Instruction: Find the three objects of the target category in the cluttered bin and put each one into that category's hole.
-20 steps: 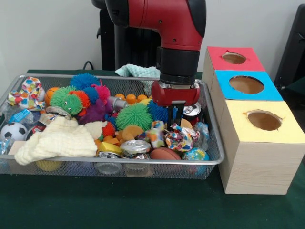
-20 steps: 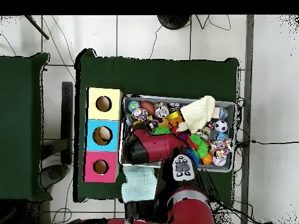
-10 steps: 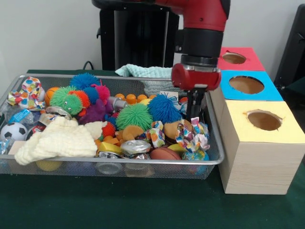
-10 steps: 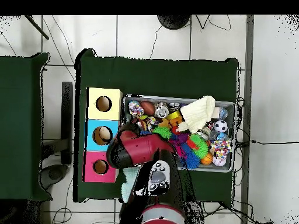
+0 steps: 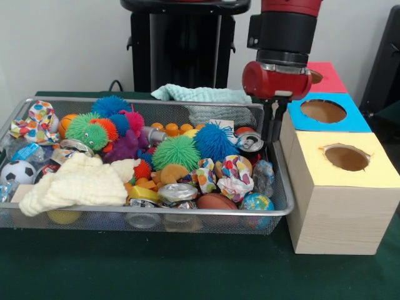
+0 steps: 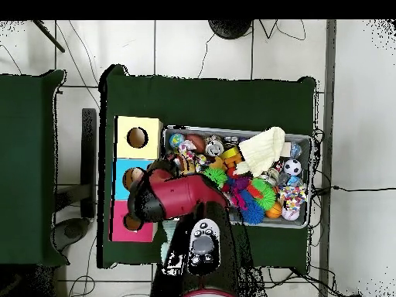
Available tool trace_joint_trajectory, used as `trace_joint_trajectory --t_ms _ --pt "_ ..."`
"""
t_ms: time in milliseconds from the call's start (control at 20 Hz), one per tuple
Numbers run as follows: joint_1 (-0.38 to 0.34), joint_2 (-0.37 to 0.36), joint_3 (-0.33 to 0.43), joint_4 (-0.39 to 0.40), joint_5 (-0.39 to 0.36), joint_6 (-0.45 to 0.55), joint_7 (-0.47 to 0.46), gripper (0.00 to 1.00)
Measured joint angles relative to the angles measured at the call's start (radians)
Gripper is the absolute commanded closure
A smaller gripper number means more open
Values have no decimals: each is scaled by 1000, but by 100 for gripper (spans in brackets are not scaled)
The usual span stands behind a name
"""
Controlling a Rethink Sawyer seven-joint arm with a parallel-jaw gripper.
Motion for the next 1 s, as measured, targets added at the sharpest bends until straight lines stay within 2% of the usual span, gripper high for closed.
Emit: trace_joint_trajectory --t_ms 50,250,450,600,800,1000 --pt "-53 -4 36 4 0 0 0 0" --pt "-118 -3 79 8 -1 0 0 0" --pt "-153 -2 93 8 -1 -1 0 0" --pt "-127 -5 77 8 -1 -1 0 0" --pt "-55 -14 47 9 -2 -1 0 0" --pt "-41 -21 60 10 -1 -12 0 0"
